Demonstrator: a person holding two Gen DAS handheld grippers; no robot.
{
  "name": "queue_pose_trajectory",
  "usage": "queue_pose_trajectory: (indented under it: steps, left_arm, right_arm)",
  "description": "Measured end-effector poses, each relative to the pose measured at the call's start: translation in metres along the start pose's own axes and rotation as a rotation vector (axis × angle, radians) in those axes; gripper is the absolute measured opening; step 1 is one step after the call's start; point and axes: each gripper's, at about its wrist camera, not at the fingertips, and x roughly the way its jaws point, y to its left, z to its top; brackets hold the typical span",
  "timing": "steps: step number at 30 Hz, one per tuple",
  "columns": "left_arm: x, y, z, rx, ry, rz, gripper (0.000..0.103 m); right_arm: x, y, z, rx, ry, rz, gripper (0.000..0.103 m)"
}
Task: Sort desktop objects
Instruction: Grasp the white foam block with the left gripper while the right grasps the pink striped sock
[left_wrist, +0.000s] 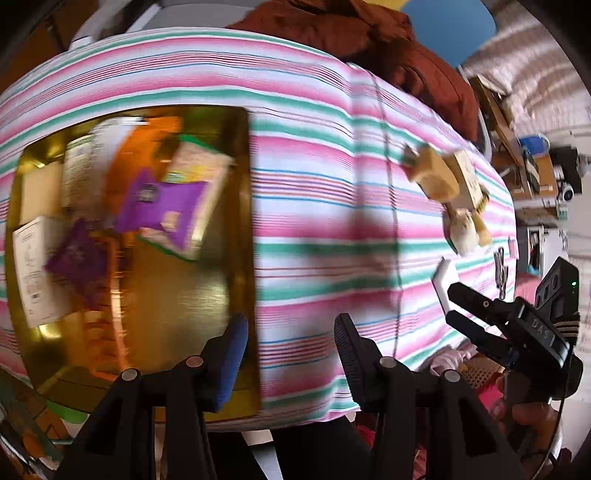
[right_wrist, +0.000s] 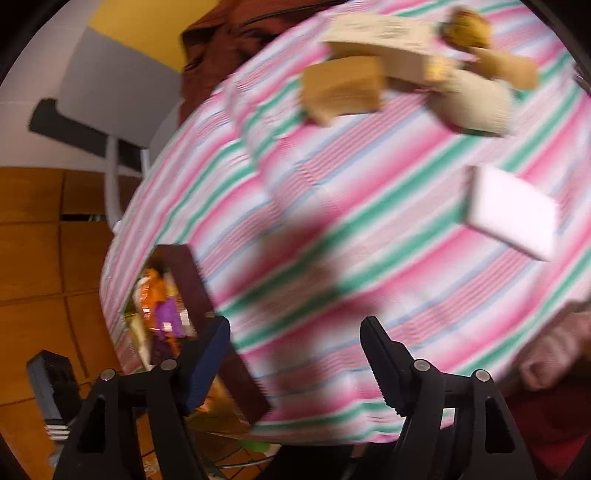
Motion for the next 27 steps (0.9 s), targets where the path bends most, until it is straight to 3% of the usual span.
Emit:
queue_pose_trajectory:
  steps: [7,10,14,21,25,27]
  left_arm:
    - [0.027,-0.058,-0.009,0.092,0.054,-0.003,0.049]
    - [0.039,-0.079,-0.011,0.115,0.074,-0.013,0.049]
    - [0.055,-0.104,-0.012,0.136,0.100,-0.025,0.049]
    - [0.073,-0.139,-0.011,0.168,0.127,-0.037,0.049]
    - [0.075,-0.149,-0.009,0.169,0.123,-0.046,0.049]
    - [0.076,-0.151,-0.008,0.166,0.123,-0.046,0.049]
  right_arm:
    - [-0.022,-0.088,-0.002,0.159,0.017,-0.119,0.080]
    - [-0.026,-0.112,0.000,0.163,0.063,-0.203,0.091]
    - [-0.028,-0.135,0.000,0.163,0.122,-0.274,0.092]
    - [0.017,-0.140,-0.003,0.001,0.378,-0.404,0.103]
    - [0.035,-0.150,-0.007,-0.052,0.438,-0.465,0.103]
    - [0.035,-0.156,-0.007,-0.064,0.436,-0.459,0.096]
